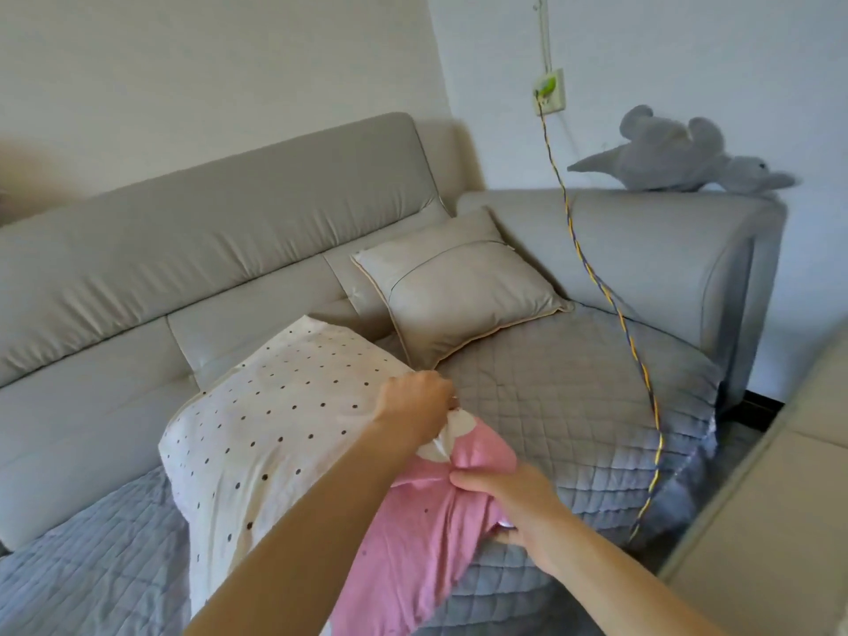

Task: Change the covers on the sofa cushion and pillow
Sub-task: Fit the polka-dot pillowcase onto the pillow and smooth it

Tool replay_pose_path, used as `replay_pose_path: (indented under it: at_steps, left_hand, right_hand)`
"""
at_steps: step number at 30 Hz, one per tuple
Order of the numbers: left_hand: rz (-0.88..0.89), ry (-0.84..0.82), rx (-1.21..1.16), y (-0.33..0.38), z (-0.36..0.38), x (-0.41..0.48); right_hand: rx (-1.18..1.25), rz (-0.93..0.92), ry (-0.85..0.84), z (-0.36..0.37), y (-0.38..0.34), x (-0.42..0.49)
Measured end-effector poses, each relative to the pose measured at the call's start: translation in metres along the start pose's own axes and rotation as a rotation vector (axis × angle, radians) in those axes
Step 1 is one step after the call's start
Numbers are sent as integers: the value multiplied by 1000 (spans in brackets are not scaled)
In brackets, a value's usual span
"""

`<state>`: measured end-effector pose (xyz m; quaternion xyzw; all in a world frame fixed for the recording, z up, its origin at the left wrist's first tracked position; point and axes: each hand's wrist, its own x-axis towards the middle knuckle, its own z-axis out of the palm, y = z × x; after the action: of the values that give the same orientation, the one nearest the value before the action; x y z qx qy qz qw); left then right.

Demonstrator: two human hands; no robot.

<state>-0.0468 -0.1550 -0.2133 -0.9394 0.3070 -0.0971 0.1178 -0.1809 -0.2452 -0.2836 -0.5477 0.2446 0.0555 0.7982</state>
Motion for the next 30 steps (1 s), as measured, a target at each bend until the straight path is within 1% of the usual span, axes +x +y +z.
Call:
replay_pose_path:
  at_steps: [2,4,6,7,9,10,12,14,16,18,21,22,23,24,25,26,28,30]
  left_hand:
    - [-157,81,-333,-10,-14,2]
    - [-283,137,-615,-27,-37,2]
    - [-334,176,-809,-49,-61,-4]
    - [-325,188,-846,-61,-71,-8]
    - [-274,140,-780,-80,-88,-25]
    - [-252,81,-677,-88,-95,-36]
    - [-203,-23,-438,-102,-109,-59]
    - [-175,-59,-223,-118,-132,-81]
    - [-194,-58,-87,-135,-160,-96]
    - [-242,-32,-37,-155,-190,-107]
    - [-338,56,64,-183,-215,-122]
    - [-372,78,107,-189,-215,-129]
    - [-391,90,137,-192,-209,-137]
    - [-389,112,140,-191,-200,-145]
    - [-381,145,114,-187,-189,-154]
    - [-371,193,60,-183,-177,-161]
    - [-409,316,-154,-169,-158,-171]
    - [-477,423,-397,-154,-146,-177]
  right_hand:
    - [135,-204,83,9,-9,-3]
    - [175,-374,100,26,-17,-12]
    - [134,-493,97,43,-19,-21]
    - [105,-526,96,51,-18,-24]
    - [39,-570,90,63,-14,-32]
    - [-31,-620,96,68,-11,-36]
    - [-212,-800,119,77,-10,-43]
    - [-366,-983,132,92,-22,-49]
    - [-462,-1156,143,111,-45,-53]
    - [-540,-1347,179,133,-80,-56]
    - [-721,-1627,355,161,-109,-62]
    - [-746,-1695,367,165,-103,-61]
    - [-765,-1724,314,166,-89,-61]
    - [-765,-1706,227,164,-70,-61]
    - [-739,-1644,148,157,-54,-62]
    - [-697,-1553,103,149,-39,-64]
    - [-623,-1387,104,133,-24,-65]
    - [-671,-1323,118,120,-16,-71]
